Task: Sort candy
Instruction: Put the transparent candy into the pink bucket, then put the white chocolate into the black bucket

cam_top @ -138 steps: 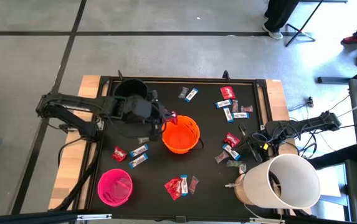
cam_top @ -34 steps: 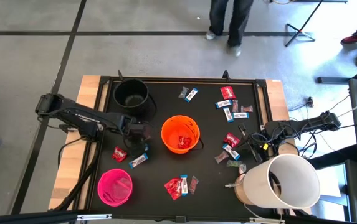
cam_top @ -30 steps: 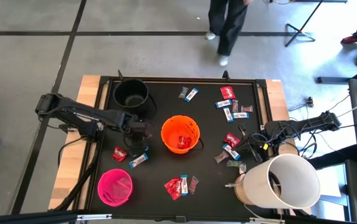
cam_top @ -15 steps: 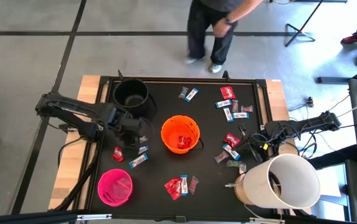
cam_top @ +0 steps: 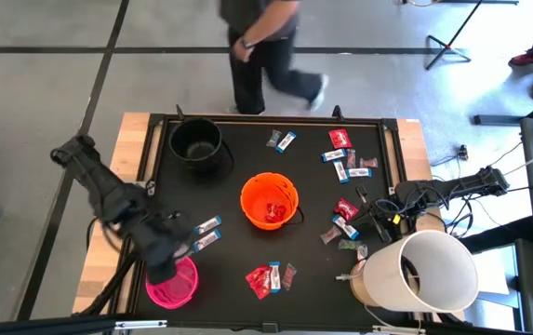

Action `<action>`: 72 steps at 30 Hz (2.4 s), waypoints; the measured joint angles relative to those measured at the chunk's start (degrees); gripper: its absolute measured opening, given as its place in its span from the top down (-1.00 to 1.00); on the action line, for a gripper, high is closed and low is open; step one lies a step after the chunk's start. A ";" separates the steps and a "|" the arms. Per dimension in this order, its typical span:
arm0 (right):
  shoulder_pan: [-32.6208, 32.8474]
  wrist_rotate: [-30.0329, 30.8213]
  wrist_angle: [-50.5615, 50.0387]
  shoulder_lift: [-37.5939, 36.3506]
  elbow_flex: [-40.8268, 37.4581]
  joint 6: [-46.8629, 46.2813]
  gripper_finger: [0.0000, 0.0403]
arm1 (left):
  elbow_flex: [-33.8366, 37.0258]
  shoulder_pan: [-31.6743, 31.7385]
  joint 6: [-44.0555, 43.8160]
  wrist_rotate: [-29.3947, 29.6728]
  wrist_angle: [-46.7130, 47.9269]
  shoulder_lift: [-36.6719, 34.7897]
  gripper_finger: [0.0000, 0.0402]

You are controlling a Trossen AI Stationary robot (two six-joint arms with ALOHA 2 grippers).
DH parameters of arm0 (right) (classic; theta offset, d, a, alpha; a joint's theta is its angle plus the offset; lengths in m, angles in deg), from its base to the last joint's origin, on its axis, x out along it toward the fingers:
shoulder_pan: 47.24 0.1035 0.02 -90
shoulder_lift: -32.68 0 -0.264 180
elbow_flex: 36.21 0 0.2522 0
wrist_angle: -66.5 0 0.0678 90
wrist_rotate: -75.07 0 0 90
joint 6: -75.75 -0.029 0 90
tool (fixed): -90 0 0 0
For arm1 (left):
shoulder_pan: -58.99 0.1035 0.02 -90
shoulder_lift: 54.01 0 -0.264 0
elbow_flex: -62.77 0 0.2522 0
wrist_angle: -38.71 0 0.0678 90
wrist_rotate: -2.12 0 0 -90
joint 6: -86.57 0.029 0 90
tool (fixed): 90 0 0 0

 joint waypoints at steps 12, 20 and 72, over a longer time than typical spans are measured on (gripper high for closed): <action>-0.02 -0.01 -0.01 0.00 0.00 0.00 1.00 | 5.85 -12.00 -9.00 11.15 -4.11 0.15 1.00; 0.00 0.00 0.00 0.00 0.00 0.00 1.00 | 9.05 -12.42 -9.08 8.05 -10.10 0.17 0.76; 0.00 0.00 -0.02 -0.02 0.00 0.02 1.00 | 49.94 30.87 35.11 17.94 -48.72 -4.70 0.15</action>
